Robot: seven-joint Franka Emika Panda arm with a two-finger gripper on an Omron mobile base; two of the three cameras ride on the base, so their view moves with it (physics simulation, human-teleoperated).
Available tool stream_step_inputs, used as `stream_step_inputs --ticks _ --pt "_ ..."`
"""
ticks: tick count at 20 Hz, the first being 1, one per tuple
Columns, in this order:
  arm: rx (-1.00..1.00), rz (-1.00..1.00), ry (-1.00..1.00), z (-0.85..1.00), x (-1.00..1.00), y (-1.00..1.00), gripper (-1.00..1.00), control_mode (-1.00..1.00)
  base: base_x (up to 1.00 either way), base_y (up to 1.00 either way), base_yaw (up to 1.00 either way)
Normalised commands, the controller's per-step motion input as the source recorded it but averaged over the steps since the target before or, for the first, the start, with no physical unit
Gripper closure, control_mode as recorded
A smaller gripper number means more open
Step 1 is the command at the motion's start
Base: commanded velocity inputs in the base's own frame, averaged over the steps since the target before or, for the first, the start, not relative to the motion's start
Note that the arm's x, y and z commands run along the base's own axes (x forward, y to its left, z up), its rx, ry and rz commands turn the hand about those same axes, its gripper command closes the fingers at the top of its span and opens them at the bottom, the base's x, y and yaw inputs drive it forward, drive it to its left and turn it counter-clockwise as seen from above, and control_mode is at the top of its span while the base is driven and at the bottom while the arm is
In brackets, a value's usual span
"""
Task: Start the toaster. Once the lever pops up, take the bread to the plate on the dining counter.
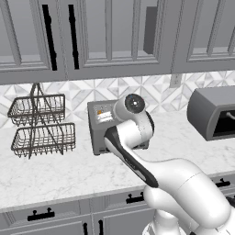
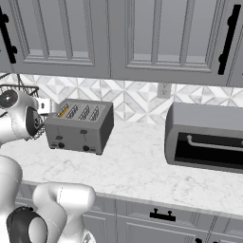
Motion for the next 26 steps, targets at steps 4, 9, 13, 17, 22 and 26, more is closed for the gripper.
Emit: stream_step_inputs --ticks 4,9,13,17,22,26 --pt "0.0 0.0 0.0 0.0 0.0 0.0 -1.0 -1.0 0.0 0.0 0.0" --pt "0.0 0.0 0.0 0.0 0.0 0.0 -1.0 -1.0 0.0 0.0 0.0" --pt "0.0 0.0 0.0 0.0 0.0 0.0 -1.0 -1.0 0.0 0.0 0.0" --pt "0.0 0.0 0.0 0.0 0.0 0.0 -1.0 -1.0 0.0 0.0 0.0" --pt "0.0 0.0 0.0 0.0 0.0 0.0 -1.0 -1.0 0.0 0.0 0.0" --pt "0.0 0.0 0.0 0.0 0.0 0.0 -1.0 -1.0 0.0 0.0 0.0"
